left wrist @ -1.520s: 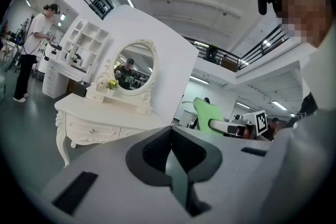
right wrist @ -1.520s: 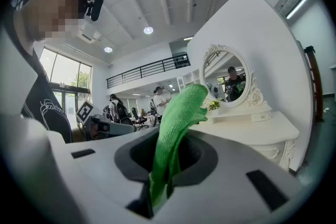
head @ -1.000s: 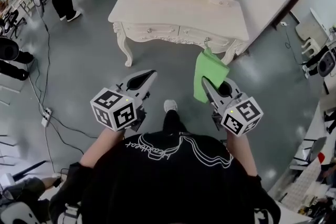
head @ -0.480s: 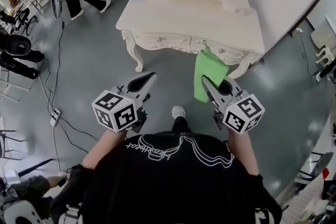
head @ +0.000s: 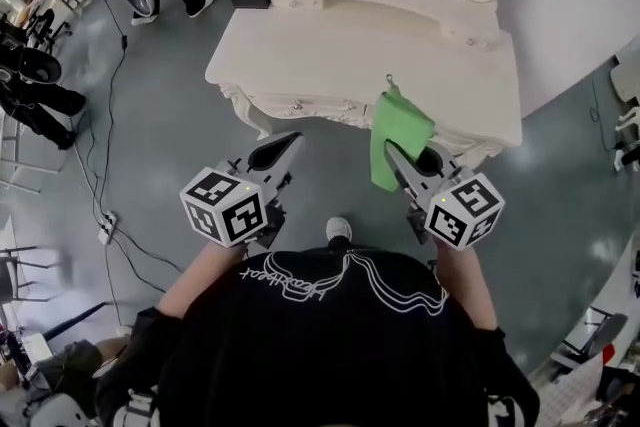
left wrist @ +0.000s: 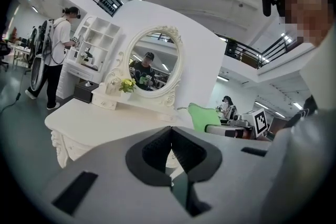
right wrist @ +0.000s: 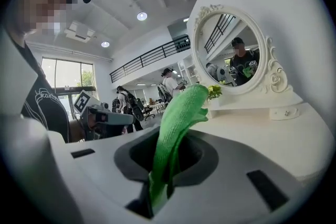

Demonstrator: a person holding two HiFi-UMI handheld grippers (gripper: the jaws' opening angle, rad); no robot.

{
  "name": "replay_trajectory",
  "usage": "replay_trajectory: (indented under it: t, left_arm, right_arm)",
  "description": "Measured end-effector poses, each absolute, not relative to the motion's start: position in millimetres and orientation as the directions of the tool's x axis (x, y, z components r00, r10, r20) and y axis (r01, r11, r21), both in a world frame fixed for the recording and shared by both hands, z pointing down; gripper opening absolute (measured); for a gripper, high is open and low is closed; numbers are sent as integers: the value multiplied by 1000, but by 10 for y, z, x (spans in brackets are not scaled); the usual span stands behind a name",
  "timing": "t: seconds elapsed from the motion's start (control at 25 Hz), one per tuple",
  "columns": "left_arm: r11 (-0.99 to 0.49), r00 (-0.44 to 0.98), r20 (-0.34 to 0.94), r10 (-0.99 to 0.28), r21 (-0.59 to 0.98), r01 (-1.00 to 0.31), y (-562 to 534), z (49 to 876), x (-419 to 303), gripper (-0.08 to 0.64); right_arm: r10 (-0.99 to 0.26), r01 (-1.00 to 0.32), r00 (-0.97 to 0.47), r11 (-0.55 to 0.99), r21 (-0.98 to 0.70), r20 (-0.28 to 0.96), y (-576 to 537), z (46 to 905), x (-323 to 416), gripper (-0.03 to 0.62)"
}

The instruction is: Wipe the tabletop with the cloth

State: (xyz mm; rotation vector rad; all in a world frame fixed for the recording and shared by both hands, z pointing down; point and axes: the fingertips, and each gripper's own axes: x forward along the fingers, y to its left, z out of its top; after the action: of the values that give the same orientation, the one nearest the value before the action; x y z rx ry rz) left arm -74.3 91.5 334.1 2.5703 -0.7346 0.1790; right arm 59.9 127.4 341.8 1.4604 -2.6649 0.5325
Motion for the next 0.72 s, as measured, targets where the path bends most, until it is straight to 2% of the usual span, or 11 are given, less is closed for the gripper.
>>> replay_trajectory:
  t: [0.36, 0.72]
  left_arm:
    - [-730, 832, 259, -491, 399, -554, 27, 3360, -305, 3]
    - [-711, 818, 275, -505, 405, -575, -127, 3447, -257, 3]
  right_arm:
    - [-774, -797, -596, 539, -272, 215, 391, 3403, 919, 58]
    - [-751, -778, -622, 559, -288, 222, 187, 3462, 960, 58]
